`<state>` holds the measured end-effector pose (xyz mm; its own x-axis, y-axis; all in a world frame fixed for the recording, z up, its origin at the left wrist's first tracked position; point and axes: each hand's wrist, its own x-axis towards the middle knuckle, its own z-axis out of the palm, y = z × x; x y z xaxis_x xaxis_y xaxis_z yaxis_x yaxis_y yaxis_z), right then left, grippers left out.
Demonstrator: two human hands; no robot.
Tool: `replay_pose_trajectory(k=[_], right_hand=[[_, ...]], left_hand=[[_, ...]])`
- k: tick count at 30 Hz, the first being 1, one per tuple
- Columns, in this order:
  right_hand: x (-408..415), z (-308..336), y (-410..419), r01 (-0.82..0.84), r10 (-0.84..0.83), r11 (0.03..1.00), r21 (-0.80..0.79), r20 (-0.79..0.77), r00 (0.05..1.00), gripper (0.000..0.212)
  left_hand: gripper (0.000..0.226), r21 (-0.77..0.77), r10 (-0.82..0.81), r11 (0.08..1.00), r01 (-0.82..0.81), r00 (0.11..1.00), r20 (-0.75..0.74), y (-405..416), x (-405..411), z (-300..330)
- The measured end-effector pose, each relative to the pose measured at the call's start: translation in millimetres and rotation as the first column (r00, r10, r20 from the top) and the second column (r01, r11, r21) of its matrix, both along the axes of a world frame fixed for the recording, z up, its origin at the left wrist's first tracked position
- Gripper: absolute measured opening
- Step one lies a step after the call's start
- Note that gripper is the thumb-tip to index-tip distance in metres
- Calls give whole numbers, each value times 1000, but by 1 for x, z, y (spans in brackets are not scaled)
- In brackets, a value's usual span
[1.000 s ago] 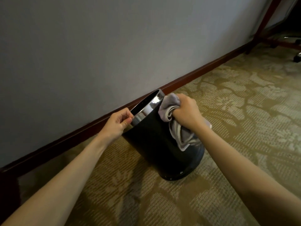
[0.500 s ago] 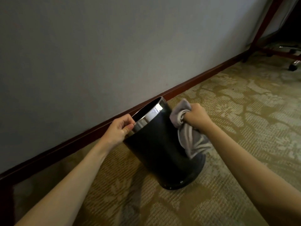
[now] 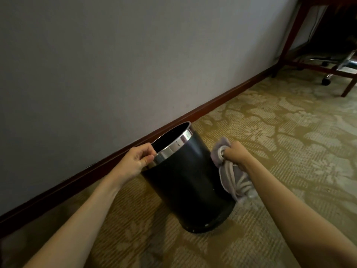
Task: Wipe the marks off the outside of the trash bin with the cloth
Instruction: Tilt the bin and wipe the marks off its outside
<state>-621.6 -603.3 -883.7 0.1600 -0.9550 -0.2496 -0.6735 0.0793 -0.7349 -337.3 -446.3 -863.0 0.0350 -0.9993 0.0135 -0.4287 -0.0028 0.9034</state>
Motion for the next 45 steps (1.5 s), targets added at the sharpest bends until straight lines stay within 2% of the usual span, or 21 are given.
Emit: replay_pose_trajectory(k=[3, 6, 8, 12, 16, 23, 27, 30, 33, 35, 39, 41, 43, 45], right_hand=[[27, 33, 1, -15, 40, 988, -154, 164, 986, 20], [36, 39, 4, -35, 84, 977, -212, 225, 971, 23], [30, 29, 7, -37, 73, 985, -171, 212, 975, 16], [-4, -2, 14, -18, 17, 1000, 10, 51, 999, 9], [-39, -23, 30, 22, -23, 993, 116, 10, 1000, 22], [-14, -10, 36, -81, 89, 992, -97, 84, 992, 25], [-5, -7, 45, -98, 122, 982, -163, 149, 981, 27], [1, -13, 52, -134, 155, 986, -103, 238, 959, 41], [12, -24, 60, -209, 217, 976, -58, 261, 941, 36], [19, -28, 63, -196, 203, 979, -55, 263, 943, 33], [27, -14, 67, -163, 201, 976, -144, 307, 930, 26], [29, 0, 75, -208, 275, 952, -226, 329, 903, 29], [32, 10, 87, -260, 359, 919, -297, 352, 865, 29], [33, 16, 96, -286, 400, 867, -408, 229, 887, 24]], left_hand=[[21, 11, -51, 999, 51, 998, 28, -3, -4, 2], [23, 15, -52, 999, 52, 998, 18, 0, -1, 1], [25, 11, -27, 1000, 27, 1000, 13, 3, 1, 0], [28, 16, 68, 998, -68, 998, 17, 4, 3, -2], [31, 29, 147, 989, -148, 989, 24, 4, 2, -1], [29, 15, 226, 974, -228, 971, 76, 1, -8, -4], [21, 20, 275, 960, -279, 955, 111, -5, -13, 5], [20, -6, 295, 954, -300, 934, 199, -11, -19, 19], [22, -3, 349, 929, -371, 870, 349, -13, -25, 30], [21, 27, 373, 908, -418, 836, 403, -13, -28, 36], [16, 73, 376, 895, -440, 831, 410, -24, -37, 48], [15, 88, 375, 888, -452, 821, 430, -38, -42, 52], [27, 97, 390, 877, -470, 816, 427, -55, -47, 55], [34, 110, 396, 873, -476, 821, 411, -69, -52, 57]])
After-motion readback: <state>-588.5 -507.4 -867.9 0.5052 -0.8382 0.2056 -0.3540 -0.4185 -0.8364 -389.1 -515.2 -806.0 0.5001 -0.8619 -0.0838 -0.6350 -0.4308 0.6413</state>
